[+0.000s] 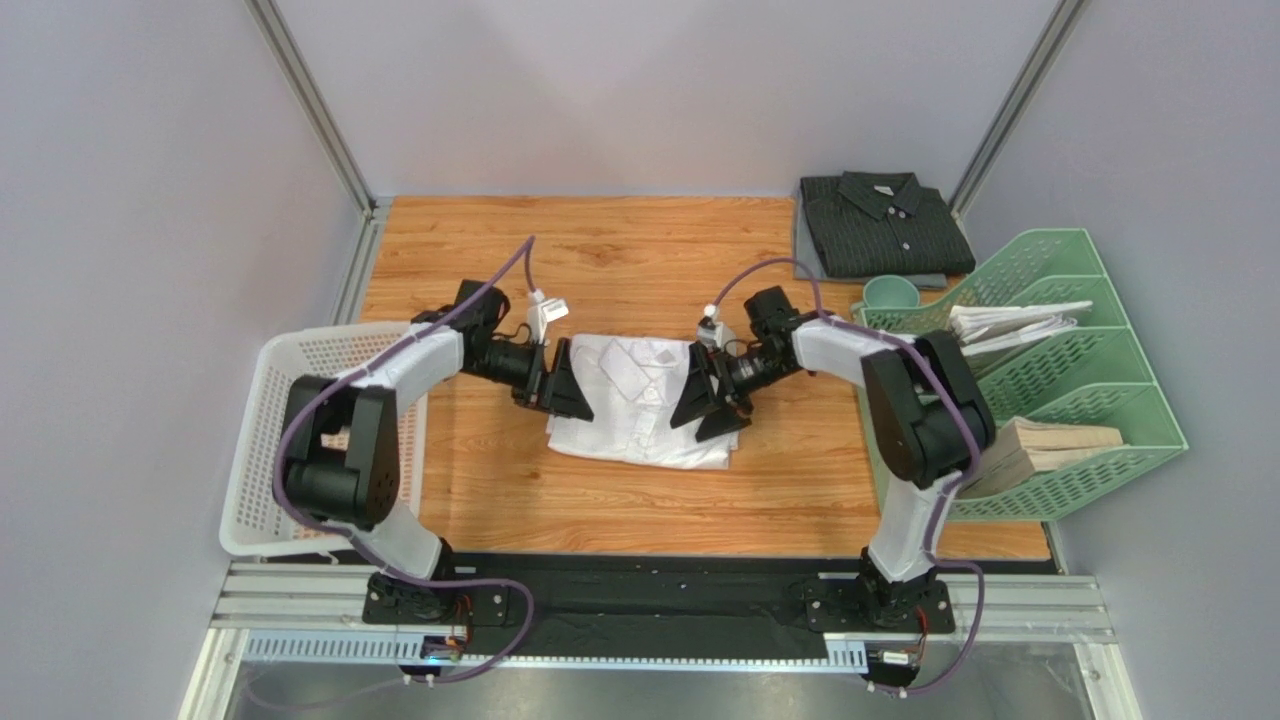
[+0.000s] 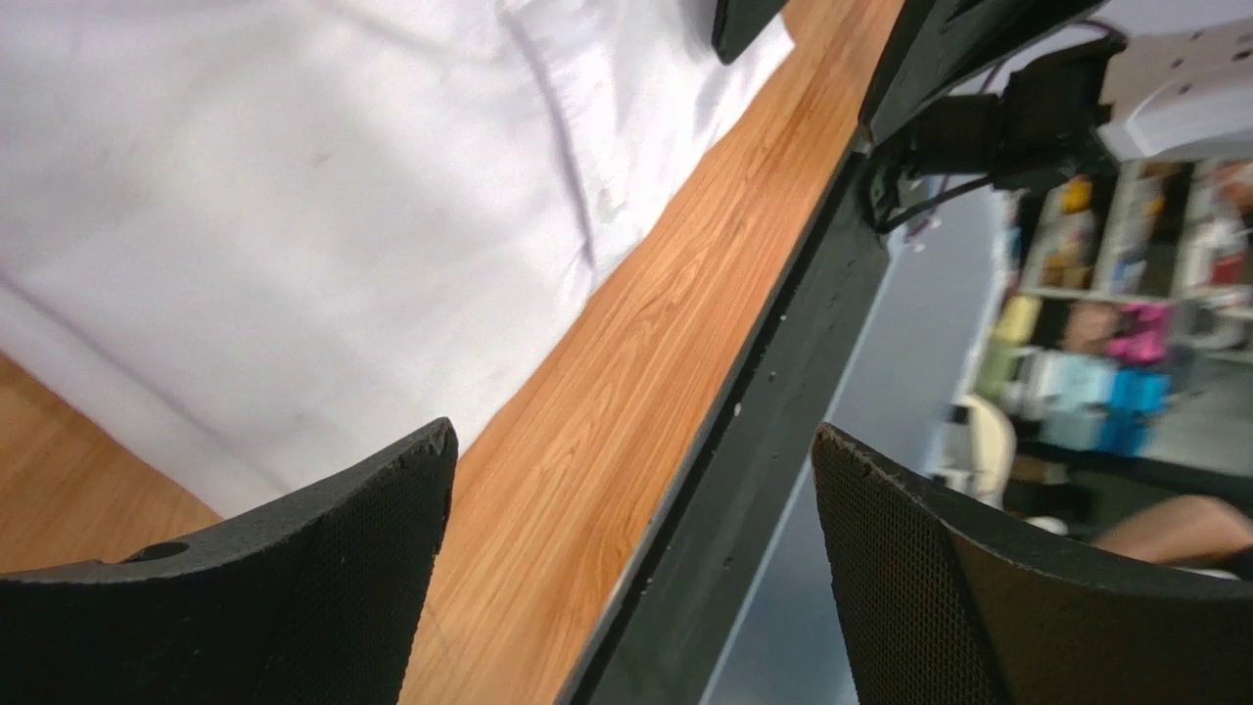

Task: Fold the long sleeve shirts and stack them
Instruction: Neatly place the folded shirt into the bin

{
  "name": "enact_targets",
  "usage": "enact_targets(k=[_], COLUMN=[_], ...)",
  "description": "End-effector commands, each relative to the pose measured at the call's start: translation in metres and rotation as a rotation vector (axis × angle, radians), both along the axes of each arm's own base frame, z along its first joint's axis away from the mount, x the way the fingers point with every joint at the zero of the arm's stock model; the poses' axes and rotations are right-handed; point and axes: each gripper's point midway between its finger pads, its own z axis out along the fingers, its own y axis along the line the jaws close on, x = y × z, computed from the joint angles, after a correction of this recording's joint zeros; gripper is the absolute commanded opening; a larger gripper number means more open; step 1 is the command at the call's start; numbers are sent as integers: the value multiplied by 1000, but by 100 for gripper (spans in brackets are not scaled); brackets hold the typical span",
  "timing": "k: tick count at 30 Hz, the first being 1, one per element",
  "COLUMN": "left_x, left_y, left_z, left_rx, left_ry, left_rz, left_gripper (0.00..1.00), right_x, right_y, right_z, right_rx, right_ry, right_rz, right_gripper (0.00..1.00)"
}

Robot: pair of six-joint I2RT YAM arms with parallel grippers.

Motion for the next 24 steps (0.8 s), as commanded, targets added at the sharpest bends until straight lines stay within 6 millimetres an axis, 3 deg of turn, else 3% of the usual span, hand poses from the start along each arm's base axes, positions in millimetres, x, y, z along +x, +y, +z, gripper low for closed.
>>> enact_targets(k=[1,3,5,6,7,12,14,15,17,18,24], left_x=[5,5,5,3,0,-34,-39,-40,-38,-32,-17], left_y=[-18,-33,-46,-62,-73,-146,-163,-178,-188,-196,-204], left_z=[50,60,67,65,65,27,8,7,-11,-10,-51], left_rx=[144,263,333,391,398,434,441,427,454,458,528], left_ry=[-427,-676,-858,-987,-1038,-1235,-1284,-1332,-1348,-1385,-1417], left_rz=[-149,-226,-274,-337,-371,-648,-723,-729,-773,-754,-821], left_gripper=[94,89,79,71,60,49,49,49,49,49,46], right_x=[14,29,34,38,33,35,32,33,29,28,24], right_y=[-26,-45,-68,-82,-92,-139,-146,-150,-150,-150,-146], right_z=[54,79,78,84,77,62,61,60,63,62,49], right_rx=[-60,-70,-132,-181,-211,-334,-345,-360,-354,-357,-355], right_ry=[-270,-372,-399,-458,-456,-461,-457,-451,-456,-450,-387], right_rz=[-92,-228,-343,-415,-453,-721,-779,-810,-804,-806,-793], right_gripper=[90,90,90,90,89,83,82,82,83,83,82])
